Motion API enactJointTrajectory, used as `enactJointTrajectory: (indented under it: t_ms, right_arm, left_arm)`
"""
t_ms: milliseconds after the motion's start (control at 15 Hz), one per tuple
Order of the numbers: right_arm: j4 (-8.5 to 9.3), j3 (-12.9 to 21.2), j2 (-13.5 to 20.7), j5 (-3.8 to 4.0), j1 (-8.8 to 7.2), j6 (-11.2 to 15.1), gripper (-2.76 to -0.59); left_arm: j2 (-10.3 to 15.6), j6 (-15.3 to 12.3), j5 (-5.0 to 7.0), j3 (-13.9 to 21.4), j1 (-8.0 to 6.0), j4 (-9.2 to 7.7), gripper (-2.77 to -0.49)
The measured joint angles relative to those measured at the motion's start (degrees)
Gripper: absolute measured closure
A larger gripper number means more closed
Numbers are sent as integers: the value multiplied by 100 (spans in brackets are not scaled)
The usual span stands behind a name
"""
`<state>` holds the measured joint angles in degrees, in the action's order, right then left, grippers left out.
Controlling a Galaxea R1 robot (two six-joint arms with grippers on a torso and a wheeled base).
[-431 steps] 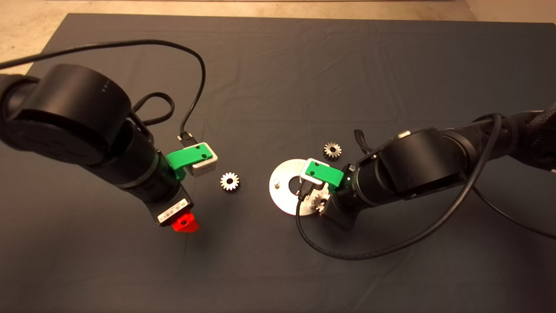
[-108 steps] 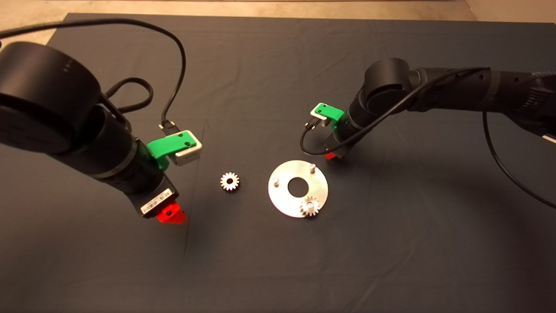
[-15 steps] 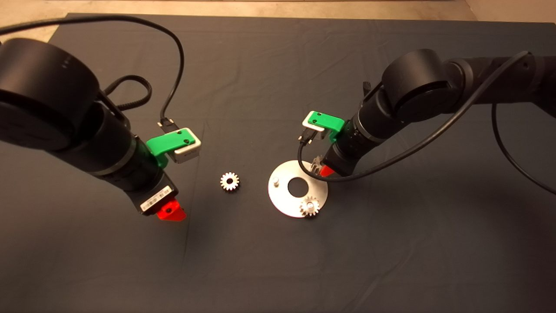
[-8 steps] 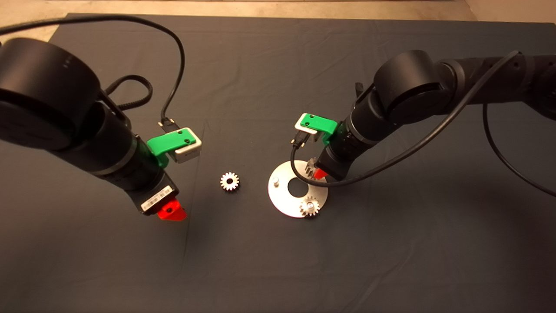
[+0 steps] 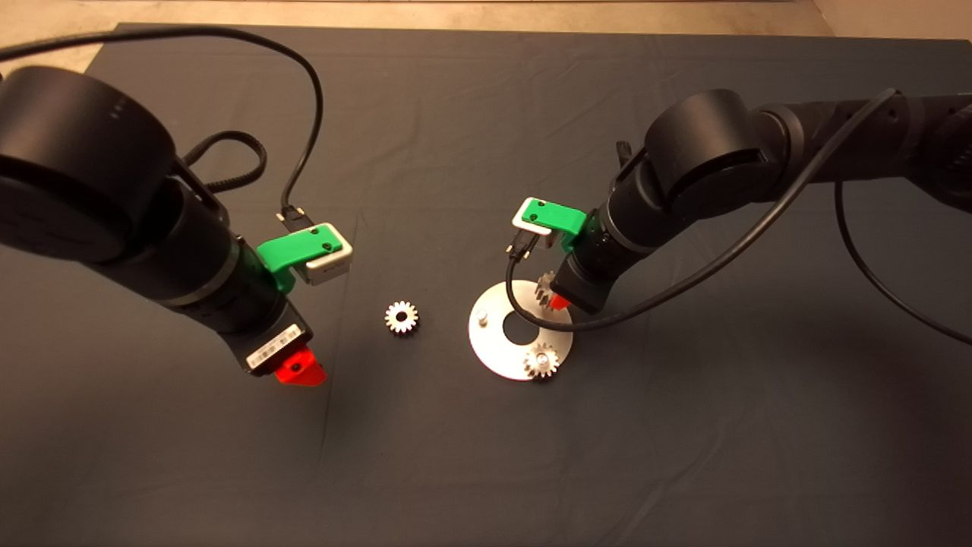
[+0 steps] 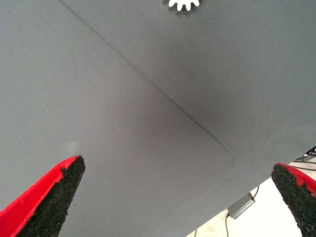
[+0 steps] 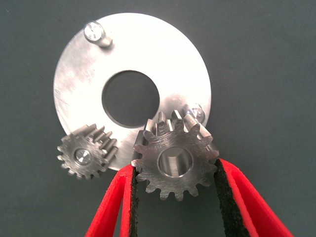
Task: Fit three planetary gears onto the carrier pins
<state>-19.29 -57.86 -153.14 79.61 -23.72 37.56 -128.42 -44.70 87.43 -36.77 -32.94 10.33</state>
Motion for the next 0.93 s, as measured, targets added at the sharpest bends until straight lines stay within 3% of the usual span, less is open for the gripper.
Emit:
enactJointTrajectory:
  t_ms: [333,533,933]
  right_arm:
    - [-45,-9,2,17,0,-1,-88]
    - [-343,-13,-41,134,2,1,-88]
    - [-535,-99,-52,159,13,0,-88]
  left_arm:
    - [0,0,0,0,0,1,-277]
    - [0,0,2,0,0,0,-277]
    - [0,0,0,0,0,0,-277]
